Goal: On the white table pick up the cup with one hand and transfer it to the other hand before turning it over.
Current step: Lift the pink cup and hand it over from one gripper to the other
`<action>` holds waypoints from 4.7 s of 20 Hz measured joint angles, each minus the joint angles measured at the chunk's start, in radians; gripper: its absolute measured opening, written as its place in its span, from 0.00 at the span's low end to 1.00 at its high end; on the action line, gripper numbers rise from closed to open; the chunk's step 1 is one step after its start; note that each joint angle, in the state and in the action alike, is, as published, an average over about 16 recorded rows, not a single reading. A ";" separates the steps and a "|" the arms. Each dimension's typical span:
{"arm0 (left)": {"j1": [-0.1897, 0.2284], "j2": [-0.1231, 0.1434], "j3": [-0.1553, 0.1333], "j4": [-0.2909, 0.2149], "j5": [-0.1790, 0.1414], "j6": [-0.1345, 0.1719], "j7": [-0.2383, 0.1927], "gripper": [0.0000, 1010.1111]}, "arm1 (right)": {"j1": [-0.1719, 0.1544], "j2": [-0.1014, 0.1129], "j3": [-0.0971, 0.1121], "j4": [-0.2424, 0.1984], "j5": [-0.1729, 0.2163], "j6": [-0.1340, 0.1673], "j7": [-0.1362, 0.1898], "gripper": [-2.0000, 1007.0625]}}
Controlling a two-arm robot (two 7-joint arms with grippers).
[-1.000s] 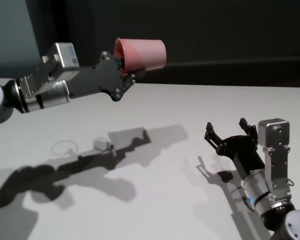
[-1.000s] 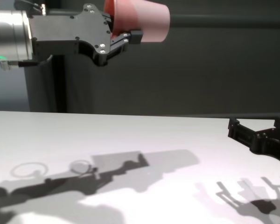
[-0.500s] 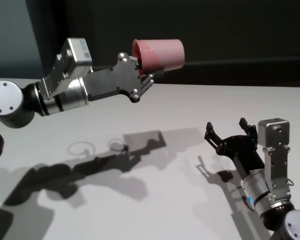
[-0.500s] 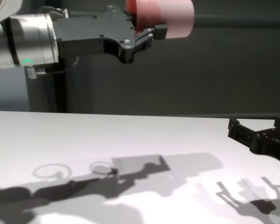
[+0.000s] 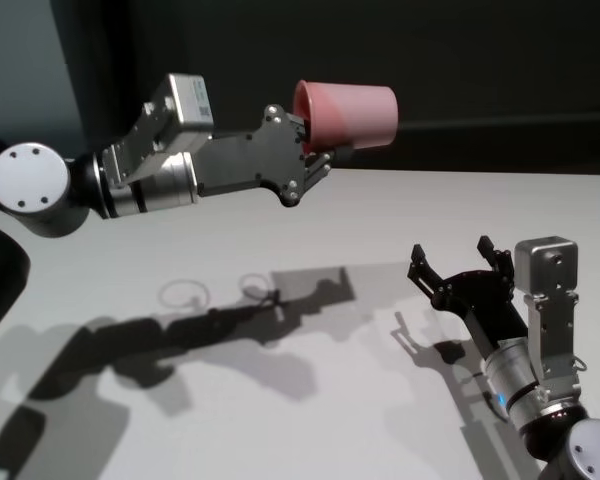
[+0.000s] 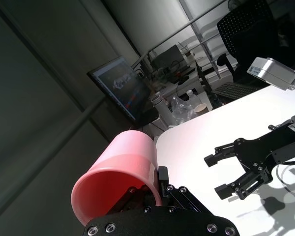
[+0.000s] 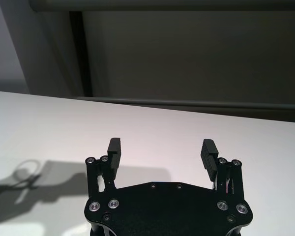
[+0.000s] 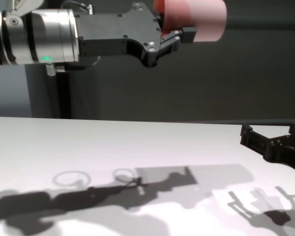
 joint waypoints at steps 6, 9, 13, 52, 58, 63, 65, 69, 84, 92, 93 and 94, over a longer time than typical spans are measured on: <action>-0.021 -0.011 0.008 0.036 0.000 -0.024 -0.022 0.04 | 0.000 0.000 0.000 0.000 0.000 0.000 0.000 0.99; -0.027 -0.012 0.009 0.049 -0.002 -0.035 -0.030 0.04 | 0.000 0.000 0.000 0.000 0.000 0.000 0.000 0.99; -0.027 -0.006 0.005 0.056 -0.007 -0.044 -0.035 0.04 | 0.000 0.000 0.000 0.000 0.000 0.000 0.000 0.99; 0.032 0.050 -0.024 0.014 -0.049 -0.028 -0.045 0.04 | 0.011 -0.011 0.003 0.014 0.007 0.000 0.019 0.99; 0.031 0.049 -0.024 0.015 -0.048 -0.031 -0.046 0.04 | 0.032 -0.039 0.027 0.047 0.091 0.006 0.105 0.99; 0.031 0.049 -0.024 0.016 -0.047 -0.033 -0.046 0.04 | 0.054 -0.068 0.062 0.081 0.233 0.019 0.225 0.99; 0.031 0.049 -0.024 0.016 -0.047 -0.034 -0.046 0.04 | 0.061 -0.079 0.077 0.093 0.300 0.025 0.277 0.99; 0.031 0.049 -0.023 0.016 -0.047 -0.035 -0.047 0.04 | 0.076 -0.099 0.102 0.114 0.442 0.042 0.381 0.99; 0.030 0.049 -0.023 0.017 -0.046 -0.036 -0.047 0.04 | 0.156 -0.171 0.115 0.218 0.792 0.116 0.610 0.99; 0.030 0.049 -0.023 0.017 -0.046 -0.036 -0.047 0.04 | 0.189 -0.197 0.116 0.267 0.872 0.135 0.627 0.99; 0.030 0.049 -0.023 0.017 -0.046 -0.036 -0.047 0.04 | 0.191 -0.199 0.115 0.270 0.878 0.136 0.628 0.99; 0.030 0.049 -0.023 0.017 -0.046 -0.037 -0.047 0.04 | 0.194 -0.201 0.114 0.272 0.883 0.136 0.628 0.99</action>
